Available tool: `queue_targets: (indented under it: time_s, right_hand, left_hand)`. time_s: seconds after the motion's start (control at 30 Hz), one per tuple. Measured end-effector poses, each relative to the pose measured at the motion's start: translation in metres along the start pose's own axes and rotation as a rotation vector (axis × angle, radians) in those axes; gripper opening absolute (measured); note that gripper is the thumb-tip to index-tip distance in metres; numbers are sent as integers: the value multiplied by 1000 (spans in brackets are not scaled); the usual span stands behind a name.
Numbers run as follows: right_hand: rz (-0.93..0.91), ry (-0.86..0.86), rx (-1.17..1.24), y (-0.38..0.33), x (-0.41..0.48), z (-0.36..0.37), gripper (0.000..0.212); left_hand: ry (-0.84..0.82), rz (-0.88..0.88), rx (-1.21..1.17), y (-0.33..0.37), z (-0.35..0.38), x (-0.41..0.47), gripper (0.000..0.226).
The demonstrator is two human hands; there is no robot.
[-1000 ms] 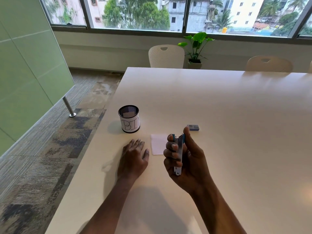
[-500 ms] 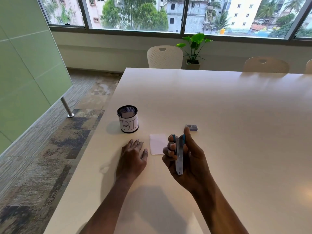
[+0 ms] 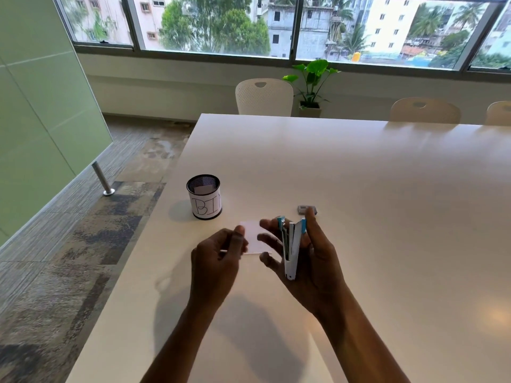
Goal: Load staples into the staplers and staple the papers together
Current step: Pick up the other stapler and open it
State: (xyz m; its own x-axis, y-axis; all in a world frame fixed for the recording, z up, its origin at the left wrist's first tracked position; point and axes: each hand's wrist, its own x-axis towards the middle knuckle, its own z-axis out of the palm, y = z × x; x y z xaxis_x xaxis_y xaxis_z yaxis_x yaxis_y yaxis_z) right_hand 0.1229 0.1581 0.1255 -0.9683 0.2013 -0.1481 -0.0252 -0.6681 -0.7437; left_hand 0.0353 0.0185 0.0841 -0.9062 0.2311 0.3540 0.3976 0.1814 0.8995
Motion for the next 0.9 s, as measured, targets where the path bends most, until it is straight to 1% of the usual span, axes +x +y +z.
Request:
queue_targets:
  time_s: [0.07,0.13,0.17,0.27,0.37,0.43,0.57,0.63,0.7,0.8,0.9]
  right_hand:
    - [-14,21,-96,2,0,2,64]
    - [-9,15,-121,4,-1,4,69]
    - [-3,14,-114,4,-2,5,73]
    - [-25,14,-125,5,-5,8,73]
    - [-23,25,-183,4,-8,7,79]
    - [-21,38,-223,4,-10,5,79]
    - [-41,56,-292,7,-17,-1,70]
    - [-69,119,-412,8,-20,-4,65]
    - [-114,154,-520,5,-22,-8,56]
    - [-224,63,-595,-3,-30,-14,38]
    - [-240,13,-613,-9,-37,-14,30]
  left_hand:
    - [-157,22,-100,22,2,-10,32]
    - [-292,10,-167,36,4,-15,26]
    - [-332,-18,-222,41,5,-16,25]
    - [-396,-110,-397,48,4,-15,25]
    - [-439,-121,-380,47,4,-16,31]
    - [-458,-142,-380,46,5,-17,35]
    - [-463,-168,-396,45,8,-19,27]
    - [-467,-166,-381,44,7,-20,28]
    - [-478,-178,-405,43,6,-21,31]
    - [-482,-161,-387,43,2,-18,35]
    - [-492,-111,-315,42,0,-17,39]
